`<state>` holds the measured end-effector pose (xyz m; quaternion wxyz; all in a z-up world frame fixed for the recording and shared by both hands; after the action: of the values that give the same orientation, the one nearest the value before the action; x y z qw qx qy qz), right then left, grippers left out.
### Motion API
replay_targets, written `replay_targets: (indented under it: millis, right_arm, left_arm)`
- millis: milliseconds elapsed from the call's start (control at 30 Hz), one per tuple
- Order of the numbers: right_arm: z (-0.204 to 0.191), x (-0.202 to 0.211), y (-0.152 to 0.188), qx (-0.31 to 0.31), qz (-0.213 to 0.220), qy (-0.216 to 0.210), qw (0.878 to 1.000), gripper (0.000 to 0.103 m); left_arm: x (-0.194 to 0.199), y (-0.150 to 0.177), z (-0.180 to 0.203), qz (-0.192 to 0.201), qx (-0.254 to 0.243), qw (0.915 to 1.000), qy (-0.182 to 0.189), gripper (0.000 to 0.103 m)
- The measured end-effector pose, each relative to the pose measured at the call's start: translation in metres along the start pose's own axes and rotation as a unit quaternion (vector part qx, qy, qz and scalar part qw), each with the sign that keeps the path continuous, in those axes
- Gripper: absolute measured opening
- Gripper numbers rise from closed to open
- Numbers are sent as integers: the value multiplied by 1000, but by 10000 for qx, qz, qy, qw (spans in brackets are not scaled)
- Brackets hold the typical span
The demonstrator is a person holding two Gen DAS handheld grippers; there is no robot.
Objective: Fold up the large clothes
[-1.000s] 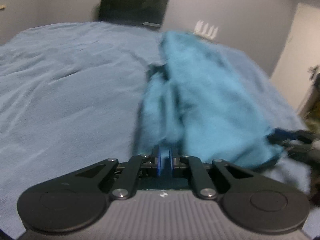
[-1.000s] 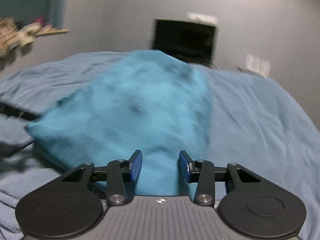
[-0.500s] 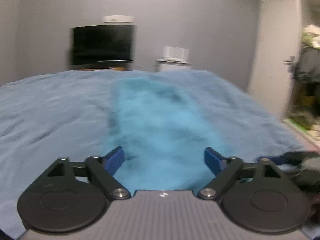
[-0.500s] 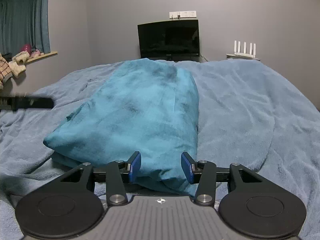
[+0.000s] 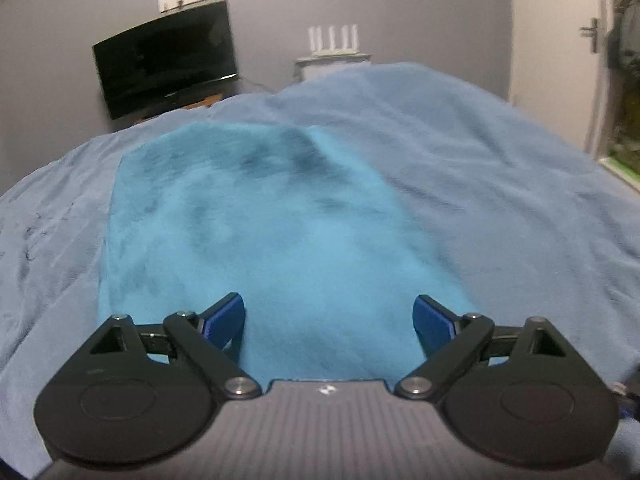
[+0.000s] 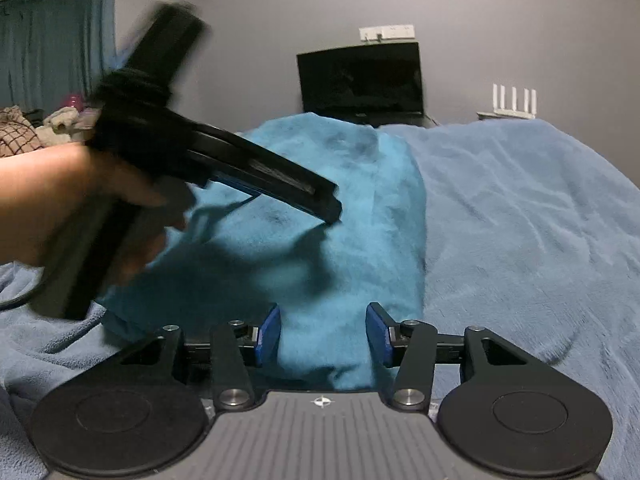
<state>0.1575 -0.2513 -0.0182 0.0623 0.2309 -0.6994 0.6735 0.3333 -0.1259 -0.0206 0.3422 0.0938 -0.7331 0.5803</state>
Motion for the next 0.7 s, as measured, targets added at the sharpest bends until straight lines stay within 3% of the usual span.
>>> replay_targets:
  millis: [233,400,567,700]
  right_arm:
    - [-2,-12,2,61,140,-1,9999,56]
    - [-2,-19,5,59,230,-1,9997,63]
    - [1,-25,8,22,298,-16,9996,67]
    - [2,-26,7,43,307,-28,9995,69]
  left_arm:
    - [-59,-35,-60,-66,778,9962,-377,96]
    - [-97,-59,-103,-202,1169,9890,-882,96]
    - [-126,-75,-129,-480,1227,9824,-1321,100]
    - [-125,-77,-155,-526,1605,9682,-1844,101]
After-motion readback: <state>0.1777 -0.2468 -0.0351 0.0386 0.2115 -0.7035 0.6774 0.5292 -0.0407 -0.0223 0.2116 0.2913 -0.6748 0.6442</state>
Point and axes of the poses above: each gripper's, at about its wrist camera, not at the fingertips, and x roughly against the way its jaws point, z to its right, y to its underside, the point moved 7 cm from there along -x, roughly the way its jaws point, and after that the axes turned 1 degree about z, right-handed, at the moved point
